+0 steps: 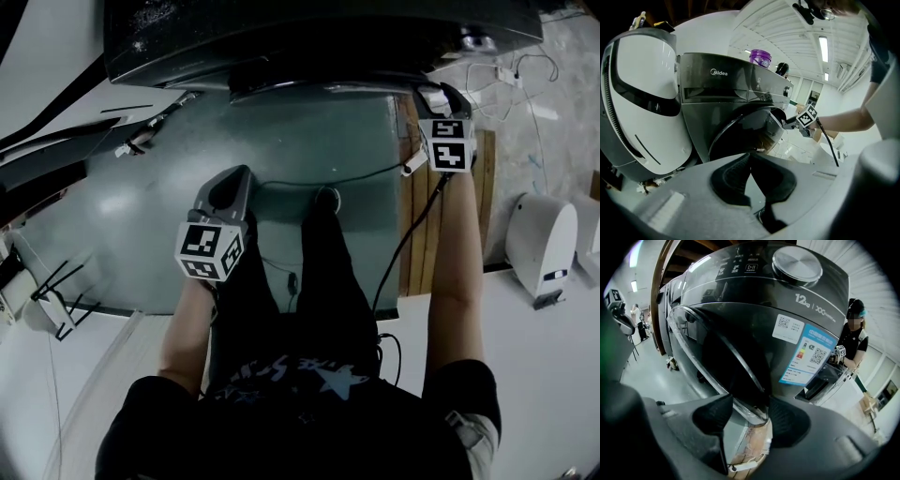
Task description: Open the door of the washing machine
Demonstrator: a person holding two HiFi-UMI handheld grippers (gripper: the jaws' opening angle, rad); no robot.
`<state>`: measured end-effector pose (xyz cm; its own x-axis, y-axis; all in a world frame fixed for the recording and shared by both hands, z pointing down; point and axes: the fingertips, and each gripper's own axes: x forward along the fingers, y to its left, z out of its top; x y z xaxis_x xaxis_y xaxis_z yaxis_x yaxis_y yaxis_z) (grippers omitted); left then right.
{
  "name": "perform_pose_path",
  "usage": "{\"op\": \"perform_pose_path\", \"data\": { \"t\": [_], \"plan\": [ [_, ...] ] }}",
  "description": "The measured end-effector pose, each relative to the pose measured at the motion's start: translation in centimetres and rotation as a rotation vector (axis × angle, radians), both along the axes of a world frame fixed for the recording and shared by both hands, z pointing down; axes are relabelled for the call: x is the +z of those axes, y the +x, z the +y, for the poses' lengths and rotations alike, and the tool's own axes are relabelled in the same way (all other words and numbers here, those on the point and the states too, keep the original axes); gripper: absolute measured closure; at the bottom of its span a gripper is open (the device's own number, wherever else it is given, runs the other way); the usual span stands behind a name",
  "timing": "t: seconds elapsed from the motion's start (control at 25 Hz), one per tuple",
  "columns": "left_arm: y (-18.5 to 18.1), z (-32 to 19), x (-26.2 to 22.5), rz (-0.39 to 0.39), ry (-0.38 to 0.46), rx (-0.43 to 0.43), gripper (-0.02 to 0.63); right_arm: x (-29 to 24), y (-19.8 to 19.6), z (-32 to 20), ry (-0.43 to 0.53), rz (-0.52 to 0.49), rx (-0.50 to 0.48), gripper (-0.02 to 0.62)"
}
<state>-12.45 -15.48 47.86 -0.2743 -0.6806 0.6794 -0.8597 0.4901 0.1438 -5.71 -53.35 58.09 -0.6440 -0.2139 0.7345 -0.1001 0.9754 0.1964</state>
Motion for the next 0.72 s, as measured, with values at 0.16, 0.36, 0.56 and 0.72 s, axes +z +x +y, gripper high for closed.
{"op": "perform_pose_path", "data": {
  "t": [0.16,0.36,0.56,0.72],
  "plan": [
    [-1.0,0.9,0.1,-0.005,-0.017,0.041,0.595,0.0,1.4,1.0,0.001,0.008,0.061,0.356],
    [-2.0,1.2,0.9,0.019,-0.009,0.162,0.595,-0.1,4.4,3.1,-0.001,0.037,0.155,0.355],
    [-2.5,1.6,1.7,0.048,0.016,0.328,0.595,0.1,8.5,6.6,-0.015,0.083,0.291,0.356],
    [-3.2,2.9,1.7,0.059,0.035,0.431,0.595,0.2,12.0,10.4,-0.028,0.098,0.412,0.356]
  ]
}}
